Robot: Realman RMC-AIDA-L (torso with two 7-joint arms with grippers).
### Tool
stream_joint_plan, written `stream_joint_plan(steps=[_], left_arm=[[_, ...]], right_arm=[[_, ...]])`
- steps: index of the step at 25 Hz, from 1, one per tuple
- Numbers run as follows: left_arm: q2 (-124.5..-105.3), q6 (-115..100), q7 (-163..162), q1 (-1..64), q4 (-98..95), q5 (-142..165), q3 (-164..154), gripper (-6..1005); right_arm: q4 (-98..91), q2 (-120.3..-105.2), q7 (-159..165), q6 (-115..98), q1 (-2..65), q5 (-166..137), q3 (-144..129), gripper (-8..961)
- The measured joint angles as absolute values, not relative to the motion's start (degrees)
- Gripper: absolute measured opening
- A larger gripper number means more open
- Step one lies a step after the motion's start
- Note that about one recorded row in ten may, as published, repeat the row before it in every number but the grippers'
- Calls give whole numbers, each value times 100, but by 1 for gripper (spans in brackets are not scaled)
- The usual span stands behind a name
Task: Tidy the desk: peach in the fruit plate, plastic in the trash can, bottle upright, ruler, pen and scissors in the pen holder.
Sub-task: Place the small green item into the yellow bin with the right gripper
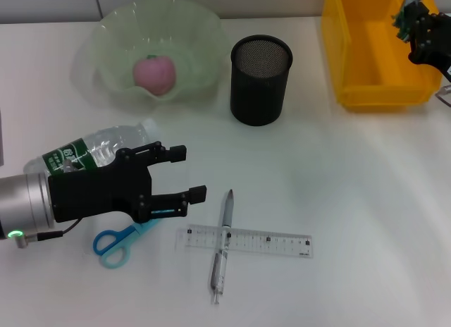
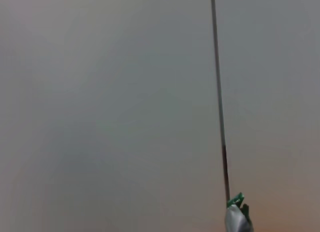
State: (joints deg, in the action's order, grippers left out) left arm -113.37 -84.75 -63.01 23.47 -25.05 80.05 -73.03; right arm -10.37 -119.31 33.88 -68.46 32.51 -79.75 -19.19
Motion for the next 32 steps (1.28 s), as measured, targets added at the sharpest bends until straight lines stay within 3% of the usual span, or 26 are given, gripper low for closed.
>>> stream_joint_plan(steps=[24,32], left_arm=[[-11337,-8509,-6310,2347,-2512,7989,-7303,764],[-11329,-8535,-6311,2347,-2514,7989,-7304,763]], right_arm=[[-1054,-11928,3446,-6690,3313,-7823,-1870,64],[-1045,-11926,3449,-6665,3316,-7822,-1871,340]])
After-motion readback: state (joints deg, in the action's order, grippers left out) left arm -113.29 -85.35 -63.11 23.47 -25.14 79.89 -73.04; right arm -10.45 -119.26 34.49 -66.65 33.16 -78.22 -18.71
